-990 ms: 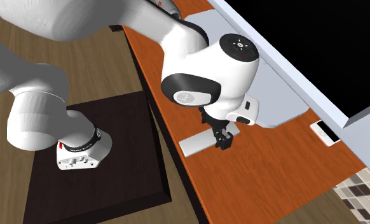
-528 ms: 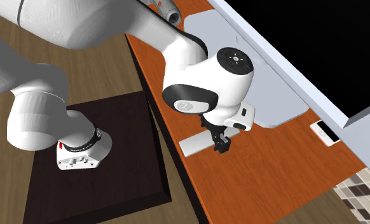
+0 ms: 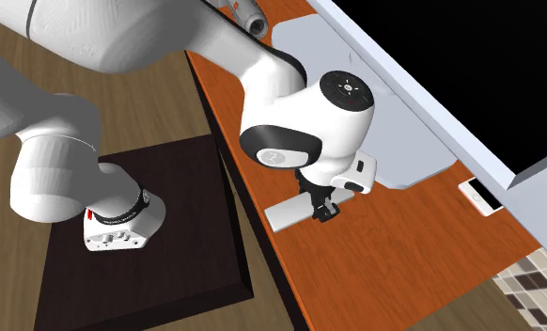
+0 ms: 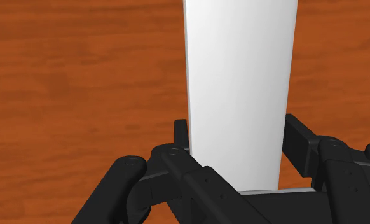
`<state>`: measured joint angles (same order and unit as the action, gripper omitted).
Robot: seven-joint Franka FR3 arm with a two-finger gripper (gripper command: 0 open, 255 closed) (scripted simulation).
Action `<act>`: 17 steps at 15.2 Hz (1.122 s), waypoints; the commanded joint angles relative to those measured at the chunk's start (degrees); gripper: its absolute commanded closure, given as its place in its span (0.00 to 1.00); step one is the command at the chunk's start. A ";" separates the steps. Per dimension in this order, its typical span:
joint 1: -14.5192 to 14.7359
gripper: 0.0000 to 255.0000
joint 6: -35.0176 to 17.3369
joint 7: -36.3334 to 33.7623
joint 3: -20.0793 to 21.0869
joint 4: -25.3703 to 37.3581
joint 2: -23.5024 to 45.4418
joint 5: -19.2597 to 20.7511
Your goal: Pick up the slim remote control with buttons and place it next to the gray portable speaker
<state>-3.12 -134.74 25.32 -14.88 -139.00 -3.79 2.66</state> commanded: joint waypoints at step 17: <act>-0.08 1.00 8.19 -0.87 0.37 3.32 -4.98 1.20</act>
<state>-3.24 -127.49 24.63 -14.62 -136.07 -8.21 3.76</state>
